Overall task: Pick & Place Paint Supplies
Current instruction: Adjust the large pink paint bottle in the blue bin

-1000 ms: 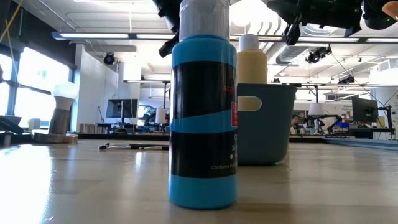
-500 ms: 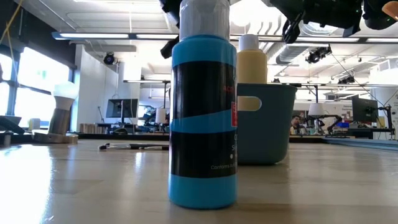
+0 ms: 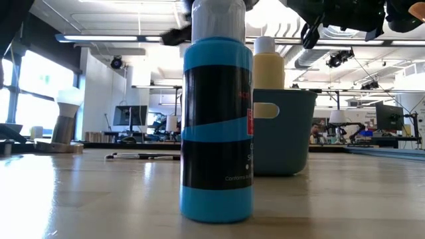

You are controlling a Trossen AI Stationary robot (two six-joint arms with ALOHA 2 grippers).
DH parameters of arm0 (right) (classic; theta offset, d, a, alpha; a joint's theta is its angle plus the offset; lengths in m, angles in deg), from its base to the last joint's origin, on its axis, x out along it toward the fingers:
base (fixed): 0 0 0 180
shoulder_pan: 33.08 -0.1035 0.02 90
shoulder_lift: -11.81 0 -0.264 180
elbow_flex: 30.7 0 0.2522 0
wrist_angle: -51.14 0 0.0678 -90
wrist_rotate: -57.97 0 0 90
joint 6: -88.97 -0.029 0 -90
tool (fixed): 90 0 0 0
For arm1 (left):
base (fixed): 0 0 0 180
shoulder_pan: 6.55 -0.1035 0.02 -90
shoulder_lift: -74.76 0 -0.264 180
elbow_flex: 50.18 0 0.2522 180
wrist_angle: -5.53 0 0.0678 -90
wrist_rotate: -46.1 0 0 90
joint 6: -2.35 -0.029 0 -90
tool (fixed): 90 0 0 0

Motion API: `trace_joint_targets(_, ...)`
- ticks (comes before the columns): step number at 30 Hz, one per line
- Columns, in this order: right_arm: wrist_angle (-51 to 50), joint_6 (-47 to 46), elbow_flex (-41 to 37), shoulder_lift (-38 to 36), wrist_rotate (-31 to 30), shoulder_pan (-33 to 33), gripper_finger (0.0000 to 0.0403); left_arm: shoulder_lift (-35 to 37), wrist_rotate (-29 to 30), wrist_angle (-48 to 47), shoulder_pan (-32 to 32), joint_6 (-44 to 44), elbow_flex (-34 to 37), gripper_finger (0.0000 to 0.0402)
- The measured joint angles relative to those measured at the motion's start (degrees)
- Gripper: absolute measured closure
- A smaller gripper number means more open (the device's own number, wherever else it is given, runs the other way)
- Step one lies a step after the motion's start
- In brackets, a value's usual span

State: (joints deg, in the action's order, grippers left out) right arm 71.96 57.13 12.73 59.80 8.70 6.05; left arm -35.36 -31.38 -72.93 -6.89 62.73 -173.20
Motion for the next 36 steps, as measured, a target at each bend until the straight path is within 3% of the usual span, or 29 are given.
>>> trace_joint_targets(6, -0.24, -1.36, -0.02, 0.1, 0.32, -0.02, 0.0401, -2.58, -2.78, 1.63, -0.02, -0.73, -0.85, 0.0402)
trace_joint_targets(17, -0.04, -1.05, -0.02, 0.1, 0.33, 0.02, 0.0401, -3.74, -6.1, 8.09, 0.0, -3.32, 6.08, 0.0402)
trace_joint_targets(23, -0.06, -0.44, -0.02, 0.1, 0.35, 0.02, 0.0401, -4.34, -7.1, 11.34, -0.04, -4.55, 5.88, 0.0402)
trace_joint_targets(36, -0.1, 0.34, -0.04, 0.08, 0.35, 0.02, 0.0401, -6.53, -9.82, 10.04, -1.6, -8.08, 6.06, 0.0402)
